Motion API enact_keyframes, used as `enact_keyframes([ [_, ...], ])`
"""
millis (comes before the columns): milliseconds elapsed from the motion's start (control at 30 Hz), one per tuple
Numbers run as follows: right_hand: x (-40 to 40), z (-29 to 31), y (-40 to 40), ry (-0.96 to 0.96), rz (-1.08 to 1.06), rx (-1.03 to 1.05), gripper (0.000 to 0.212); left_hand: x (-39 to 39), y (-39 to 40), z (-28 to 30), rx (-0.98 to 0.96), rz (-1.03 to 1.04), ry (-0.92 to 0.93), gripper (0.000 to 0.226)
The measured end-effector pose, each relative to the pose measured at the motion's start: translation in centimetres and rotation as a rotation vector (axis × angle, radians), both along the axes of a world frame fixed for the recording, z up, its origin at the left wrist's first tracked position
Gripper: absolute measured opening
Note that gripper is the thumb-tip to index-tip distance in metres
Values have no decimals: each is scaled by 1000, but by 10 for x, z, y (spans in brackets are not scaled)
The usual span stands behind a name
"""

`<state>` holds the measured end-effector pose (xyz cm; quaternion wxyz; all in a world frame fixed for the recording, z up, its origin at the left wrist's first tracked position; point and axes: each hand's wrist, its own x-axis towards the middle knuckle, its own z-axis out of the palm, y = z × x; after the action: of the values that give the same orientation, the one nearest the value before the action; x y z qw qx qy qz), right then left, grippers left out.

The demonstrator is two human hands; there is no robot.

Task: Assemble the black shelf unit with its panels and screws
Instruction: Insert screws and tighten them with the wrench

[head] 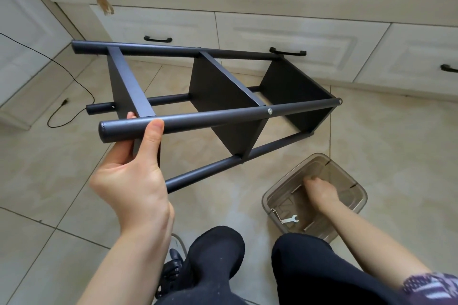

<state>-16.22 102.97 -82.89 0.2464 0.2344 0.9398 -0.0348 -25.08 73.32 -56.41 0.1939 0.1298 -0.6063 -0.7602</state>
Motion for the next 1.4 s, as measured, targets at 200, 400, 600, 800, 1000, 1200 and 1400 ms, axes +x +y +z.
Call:
enact_keyframes([
  [200,-4,15,-2,153,-185,-151,23,-9,-9,0,-1,-15,-19,24],
  [400,-7,84,-28,314,-141,-381,30,-13,-25,-3,8,-74,-95,16],
  [600,-19,176,-89,557,-96,-564,34,-25,-43,-1,-4,-120,-137,14],
  [800,-55,240,-141,712,-77,-652,23,-40,-67,-7,14,-176,-179,14],
  [1000,-90,246,-175,803,-15,-659,9,-52,-85,-21,43,-181,-203,13],
  [1200,-124,223,-189,899,-5,-665,7,-64,-104,-39,130,-235,-142,21],
  [1400,-160,205,-183,1035,42,-526,11,-76,-110,-40,198,-214,-157,19],
])
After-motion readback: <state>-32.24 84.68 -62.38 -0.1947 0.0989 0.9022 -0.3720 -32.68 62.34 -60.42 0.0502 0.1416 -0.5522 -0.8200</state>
